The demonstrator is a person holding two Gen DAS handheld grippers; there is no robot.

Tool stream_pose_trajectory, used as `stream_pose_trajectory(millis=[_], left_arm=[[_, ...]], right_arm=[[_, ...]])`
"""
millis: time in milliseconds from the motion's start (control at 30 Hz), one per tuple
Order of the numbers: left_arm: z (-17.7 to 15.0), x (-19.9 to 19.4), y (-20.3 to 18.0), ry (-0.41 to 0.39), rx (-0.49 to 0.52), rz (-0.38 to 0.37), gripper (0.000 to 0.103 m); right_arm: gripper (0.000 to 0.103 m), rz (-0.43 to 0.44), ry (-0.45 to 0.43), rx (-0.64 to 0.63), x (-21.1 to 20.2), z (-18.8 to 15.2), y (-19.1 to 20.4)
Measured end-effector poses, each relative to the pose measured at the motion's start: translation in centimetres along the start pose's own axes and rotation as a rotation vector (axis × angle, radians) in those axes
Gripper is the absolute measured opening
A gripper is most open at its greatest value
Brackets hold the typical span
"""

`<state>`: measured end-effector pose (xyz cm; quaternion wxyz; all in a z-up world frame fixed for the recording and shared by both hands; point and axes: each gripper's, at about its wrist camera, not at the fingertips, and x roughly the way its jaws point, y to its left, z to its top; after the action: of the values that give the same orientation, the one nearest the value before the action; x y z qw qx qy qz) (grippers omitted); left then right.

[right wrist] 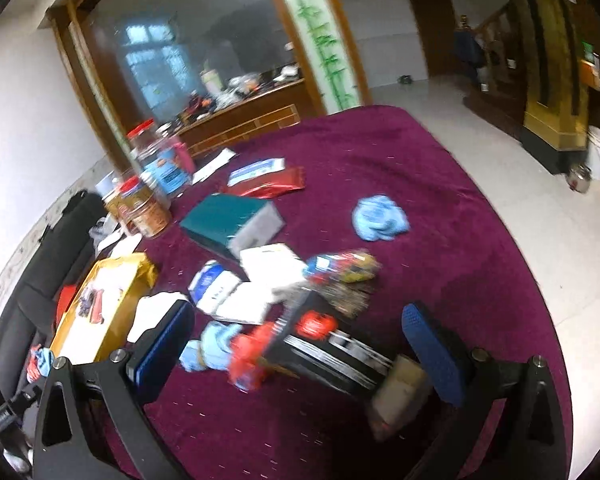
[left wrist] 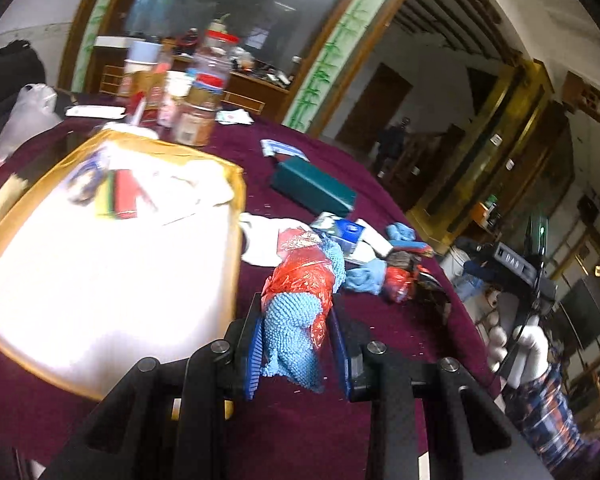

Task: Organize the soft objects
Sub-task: 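Grasp the blue towel wrapped in red plastic with the left tool, then release the blue towel into the tray with left tool while right grasps Vinda box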

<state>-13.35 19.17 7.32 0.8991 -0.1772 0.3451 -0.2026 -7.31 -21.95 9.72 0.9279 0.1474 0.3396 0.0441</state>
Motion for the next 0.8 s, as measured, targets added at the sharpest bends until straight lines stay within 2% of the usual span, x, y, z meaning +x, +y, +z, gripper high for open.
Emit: stream_pose_trajectory(millis=[200, 333, 433, 533, 633, 800], left_arm=[[0.1, -0.5, 1.5, -0.023, -0.03, 0.013, 0.03], [0.0, -1.1, 2.4, -0.035, -0.035, 0.018, 0.03], [-0.1, -1.8, 3.3, -0.042, -0.051, 0.019, 0.03], [0.0, -2.2, 4.6, -0.049, -0.075, 0.029, 0.03], [0.1, -2.6, 5.9, -0.054, -0.098, 0.047, 0.031], [-0.1, -3.4, 7.5, -0.064, -0.124, 0.072, 0.031]], right_arm=[[0.103, 0.116, 0.131, -0.093, 3.8, 1.3, 5.9], [0.103, 0.176, 0.264, -0.273, 7.7, -0.2, 12.7], [0.103, 0.19, 0.345, -0.379, 10.2, -1.8, 16.7], [0.103, 0.14, 0.402, -0.402, 13.2, -2.8, 19.5], [0.103, 0.093, 0.407, -0.352, 15.6, -2.6, 20.3], [0.103, 0.034, 0.395, -0.365, 17.5, -3.0, 21.4]])
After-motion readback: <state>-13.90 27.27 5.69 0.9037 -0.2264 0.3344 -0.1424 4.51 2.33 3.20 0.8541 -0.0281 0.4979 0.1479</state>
